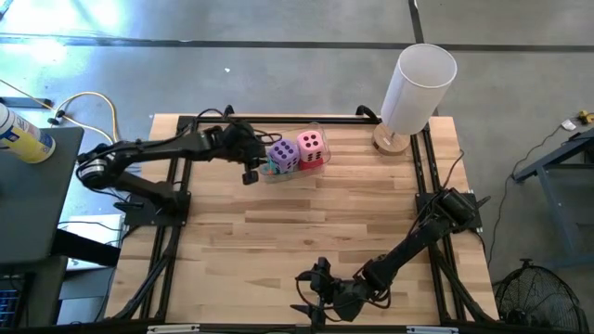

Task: Pick & Place Dice
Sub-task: Put the small green dice into the transparent bin, then return to Home Position

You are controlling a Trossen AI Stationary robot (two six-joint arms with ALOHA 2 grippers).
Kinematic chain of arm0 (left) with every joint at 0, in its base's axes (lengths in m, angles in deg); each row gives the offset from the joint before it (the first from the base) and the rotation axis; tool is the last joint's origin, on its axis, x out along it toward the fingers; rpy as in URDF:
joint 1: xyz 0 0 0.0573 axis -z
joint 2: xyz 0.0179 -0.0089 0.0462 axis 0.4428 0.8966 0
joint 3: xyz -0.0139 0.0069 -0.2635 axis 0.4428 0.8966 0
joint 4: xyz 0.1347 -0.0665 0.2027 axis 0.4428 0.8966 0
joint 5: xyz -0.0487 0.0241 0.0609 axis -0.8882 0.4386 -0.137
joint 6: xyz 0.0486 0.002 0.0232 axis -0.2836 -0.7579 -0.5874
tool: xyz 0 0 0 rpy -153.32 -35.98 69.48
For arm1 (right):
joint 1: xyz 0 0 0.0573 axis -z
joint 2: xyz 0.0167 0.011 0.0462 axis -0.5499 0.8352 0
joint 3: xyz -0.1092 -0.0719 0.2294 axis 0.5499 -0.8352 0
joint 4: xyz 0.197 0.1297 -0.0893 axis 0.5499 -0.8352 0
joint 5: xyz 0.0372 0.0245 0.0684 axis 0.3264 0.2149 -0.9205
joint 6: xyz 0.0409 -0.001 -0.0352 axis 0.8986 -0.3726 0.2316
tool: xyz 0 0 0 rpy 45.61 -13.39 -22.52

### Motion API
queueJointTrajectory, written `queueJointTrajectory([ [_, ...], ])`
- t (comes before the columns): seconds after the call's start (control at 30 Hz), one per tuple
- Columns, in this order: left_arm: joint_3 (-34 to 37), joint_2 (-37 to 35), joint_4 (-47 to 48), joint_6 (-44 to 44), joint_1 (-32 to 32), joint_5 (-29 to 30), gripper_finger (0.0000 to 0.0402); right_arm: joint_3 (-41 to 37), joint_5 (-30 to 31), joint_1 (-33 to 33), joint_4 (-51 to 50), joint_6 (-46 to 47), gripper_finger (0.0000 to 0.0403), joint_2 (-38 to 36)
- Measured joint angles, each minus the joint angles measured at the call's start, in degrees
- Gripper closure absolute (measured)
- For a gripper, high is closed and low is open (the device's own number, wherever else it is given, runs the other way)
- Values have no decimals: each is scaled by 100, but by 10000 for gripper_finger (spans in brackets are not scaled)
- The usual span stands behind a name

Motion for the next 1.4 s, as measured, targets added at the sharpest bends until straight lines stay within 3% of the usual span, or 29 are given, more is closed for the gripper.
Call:
queueJointTrajectory([
  [0.27, 0, 302, -108, -78, -2, 78, 336, 0, 0, -1, 52, 182, 37, 0],
  [0.63, 0, 271, -154, 13, -2, 273, 249, 0, -17, -15, 55, 315, 37, 0],
  [0.83, -2, 198, -357, 203, 0, 319, 230, 0, -20, -15, 46, 286, 37, 0],
  [1.13, -2, -1228, 429, 435, 341, 833, 229, -2, -22, 0, -98, -17, 37, 0],
  [1.4, -2, -2619, 1232, 924, 684, 521, 240, -2, -423, 157, 85, 151, 37, 0],
])
